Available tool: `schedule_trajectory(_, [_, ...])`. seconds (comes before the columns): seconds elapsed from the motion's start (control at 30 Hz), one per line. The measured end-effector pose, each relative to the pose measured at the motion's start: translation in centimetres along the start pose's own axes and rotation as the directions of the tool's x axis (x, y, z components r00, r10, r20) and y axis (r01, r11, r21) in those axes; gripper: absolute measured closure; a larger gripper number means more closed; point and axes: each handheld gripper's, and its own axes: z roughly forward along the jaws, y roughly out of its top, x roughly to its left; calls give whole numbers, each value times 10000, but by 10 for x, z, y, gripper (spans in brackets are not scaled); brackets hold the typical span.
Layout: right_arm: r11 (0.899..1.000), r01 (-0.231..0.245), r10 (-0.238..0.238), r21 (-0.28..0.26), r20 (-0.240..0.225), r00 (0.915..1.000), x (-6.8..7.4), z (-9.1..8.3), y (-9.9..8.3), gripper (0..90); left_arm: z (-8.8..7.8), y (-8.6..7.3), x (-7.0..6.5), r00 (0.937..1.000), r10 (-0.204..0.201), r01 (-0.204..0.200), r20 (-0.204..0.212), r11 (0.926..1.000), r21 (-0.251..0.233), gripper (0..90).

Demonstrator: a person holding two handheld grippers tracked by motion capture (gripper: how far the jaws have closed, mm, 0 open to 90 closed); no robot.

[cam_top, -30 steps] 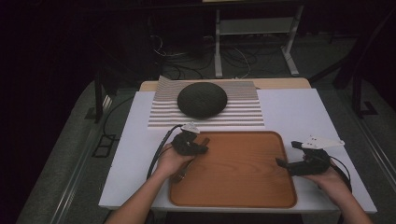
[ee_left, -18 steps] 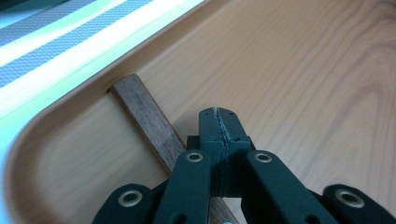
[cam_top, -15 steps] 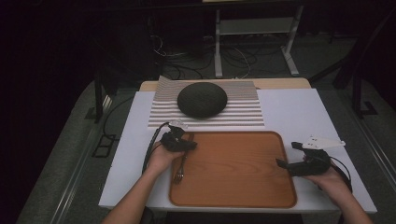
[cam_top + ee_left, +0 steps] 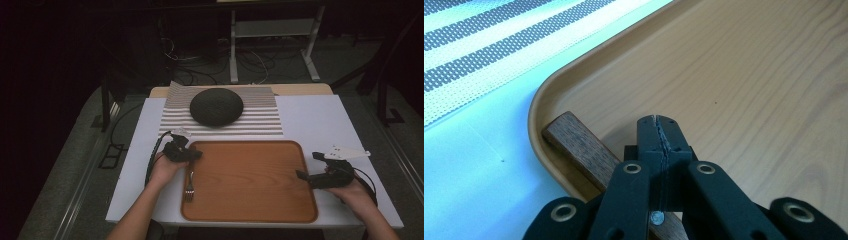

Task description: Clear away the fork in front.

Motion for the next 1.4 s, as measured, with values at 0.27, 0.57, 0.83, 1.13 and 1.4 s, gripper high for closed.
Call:
schedule_trajectory(0.27, [10000, -72, 72, -24, -13, 10000, 0, -1, 0, 66, -12, 3, -8, 9990, 431, -418, 152, 9959, -800, 749])
schedule_trajectory(0.57, [9999, -132, 132, -53, -43, 9999, -1, -1, 0, 65, -39, -3, -20, 9950, 952, -884, 315, 9809, -1733, 482])
schedule_trajectory(0.83, [9999, -139, 139, -57, -91, 9999, -1, -2, 0, 63, -57, -14, -29, 9908, 1326, -1222, 258, 9614, -2465, 231])
schedule_trajectory(1.13, [9999, -129, 127, -98, -192, 9997, 0, -2, 0, 61, -62, -30, -33, 9904, 1361, -1380, -246, 9595, -2454, 23])
schedule_trajectory(1.4, [9998, -153, 150, -117, -252, 9996, 0, -2, 0, 61, -59, -32, -33, 9888, 1454, -1492, -338, 9635, -2224, 0])
